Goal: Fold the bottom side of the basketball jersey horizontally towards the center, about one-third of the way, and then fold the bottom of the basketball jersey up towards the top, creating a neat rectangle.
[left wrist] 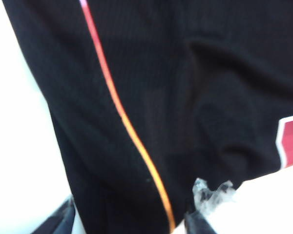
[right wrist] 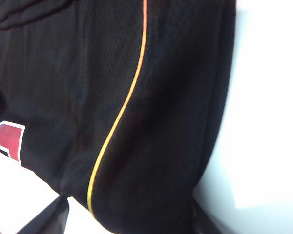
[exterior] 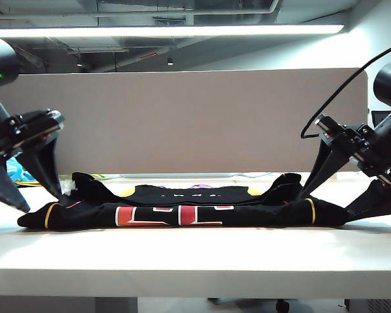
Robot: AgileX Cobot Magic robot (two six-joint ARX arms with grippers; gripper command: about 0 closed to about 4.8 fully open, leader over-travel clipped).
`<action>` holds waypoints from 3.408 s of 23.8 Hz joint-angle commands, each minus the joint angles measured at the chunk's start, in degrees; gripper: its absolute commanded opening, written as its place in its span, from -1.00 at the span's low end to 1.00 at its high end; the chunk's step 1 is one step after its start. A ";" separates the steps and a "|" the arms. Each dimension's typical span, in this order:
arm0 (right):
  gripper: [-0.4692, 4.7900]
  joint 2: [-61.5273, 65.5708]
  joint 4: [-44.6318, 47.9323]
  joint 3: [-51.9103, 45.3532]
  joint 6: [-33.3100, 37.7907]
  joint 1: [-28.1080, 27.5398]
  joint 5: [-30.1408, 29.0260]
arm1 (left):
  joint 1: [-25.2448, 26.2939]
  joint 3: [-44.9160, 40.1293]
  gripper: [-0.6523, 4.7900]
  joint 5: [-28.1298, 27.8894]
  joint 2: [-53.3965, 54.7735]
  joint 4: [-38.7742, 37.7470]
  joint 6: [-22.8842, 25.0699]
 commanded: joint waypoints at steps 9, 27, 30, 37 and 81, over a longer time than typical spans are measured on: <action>0.40 0.42 -2.01 -0.39 -0.07 0.04 3.89 | 0.09 0.04 0.26 0.68 4.15 -0.76 -0.15; -0.85 -12.94 -16.13 -3.69 -6.54 1.55 0.98 | 0.09 0.00 -0.78 5.35 -8.50 -18.14 3.21; -0.85 -23.06 -22.18 -6.99 -7.63 2.25 1.01 | 0.00 -0.33 -0.78 5.42 -13.64 -27.87 6.14; -0.85 -38.05 -20.17 -7.34 -2.82 2.36 4.13 | 0.07 -0.76 -0.78 5.38 -21.14 -21.05 3.82; -0.86 -12.46 -8.31 20.41 -12.46 -7.58 4.22 | 5.53 18.10 -0.78 2.97 -6.47 10.75 1.62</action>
